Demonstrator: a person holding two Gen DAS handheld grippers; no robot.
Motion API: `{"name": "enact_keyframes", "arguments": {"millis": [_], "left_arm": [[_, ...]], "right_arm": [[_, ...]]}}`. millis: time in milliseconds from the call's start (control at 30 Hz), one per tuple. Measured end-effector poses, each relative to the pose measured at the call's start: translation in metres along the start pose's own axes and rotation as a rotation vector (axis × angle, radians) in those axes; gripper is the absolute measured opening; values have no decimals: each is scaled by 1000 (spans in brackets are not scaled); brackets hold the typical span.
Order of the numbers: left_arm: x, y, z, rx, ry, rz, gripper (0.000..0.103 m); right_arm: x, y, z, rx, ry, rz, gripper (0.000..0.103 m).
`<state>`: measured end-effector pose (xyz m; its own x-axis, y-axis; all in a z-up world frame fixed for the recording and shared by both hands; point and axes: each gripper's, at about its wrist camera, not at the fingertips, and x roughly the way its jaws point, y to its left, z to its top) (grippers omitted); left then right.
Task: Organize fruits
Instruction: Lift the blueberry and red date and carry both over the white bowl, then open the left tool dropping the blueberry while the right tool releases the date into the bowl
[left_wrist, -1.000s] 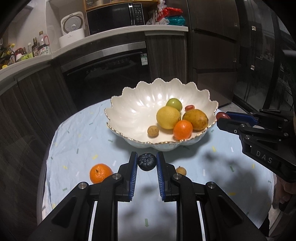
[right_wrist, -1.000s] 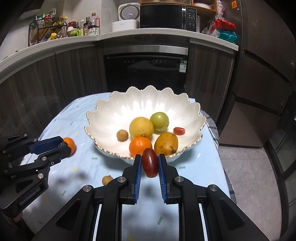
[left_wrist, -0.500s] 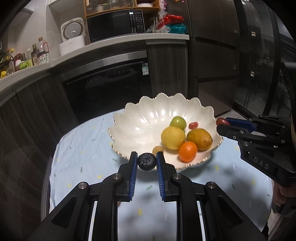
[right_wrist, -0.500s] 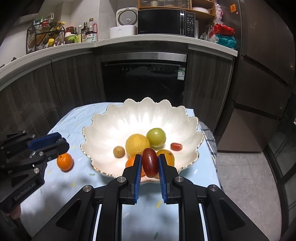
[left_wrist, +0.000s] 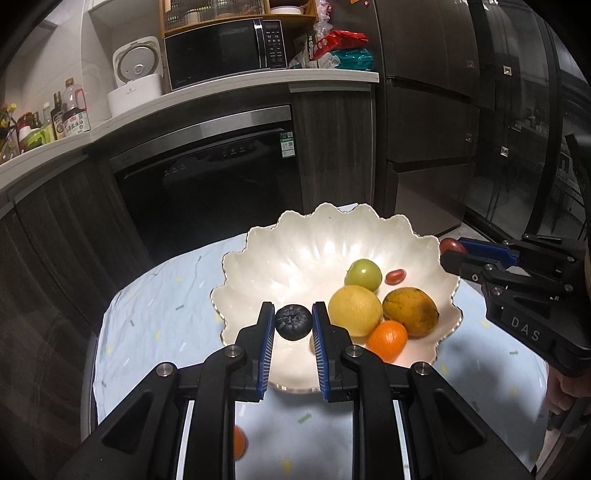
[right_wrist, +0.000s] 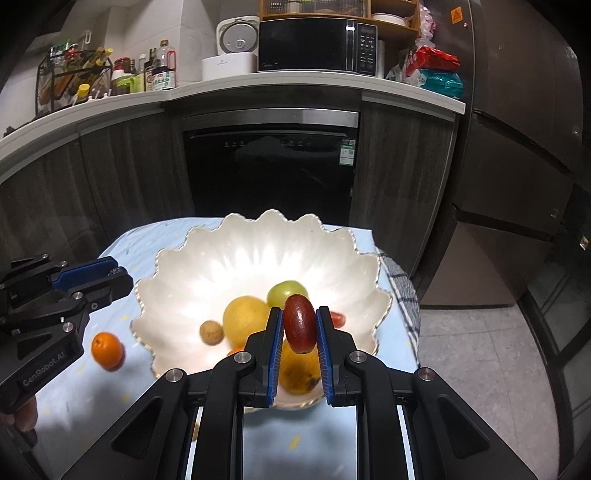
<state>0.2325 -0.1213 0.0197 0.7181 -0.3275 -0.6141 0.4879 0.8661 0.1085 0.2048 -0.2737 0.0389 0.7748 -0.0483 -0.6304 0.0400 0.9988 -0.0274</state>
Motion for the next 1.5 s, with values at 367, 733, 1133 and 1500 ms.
{"name": "enact_keyframes", "arguments": {"millis": [367, 733, 1133, 1500], "left_arm": [[31, 11, 19, 1, 8, 6, 22], [63, 20, 28, -10, 27, 18, 22], [92, 18, 23, -14, 90, -6, 22], [91, 17, 19, -26, 97, 31, 50]], "right_arm": [[24, -8, 19, -8, -1, -31, 19], [52, -16, 26, 18, 38, -51, 19], [79, -25, 21, 42, 96, -65, 19], [81, -30, 17, 68, 102, -99, 46]]}}
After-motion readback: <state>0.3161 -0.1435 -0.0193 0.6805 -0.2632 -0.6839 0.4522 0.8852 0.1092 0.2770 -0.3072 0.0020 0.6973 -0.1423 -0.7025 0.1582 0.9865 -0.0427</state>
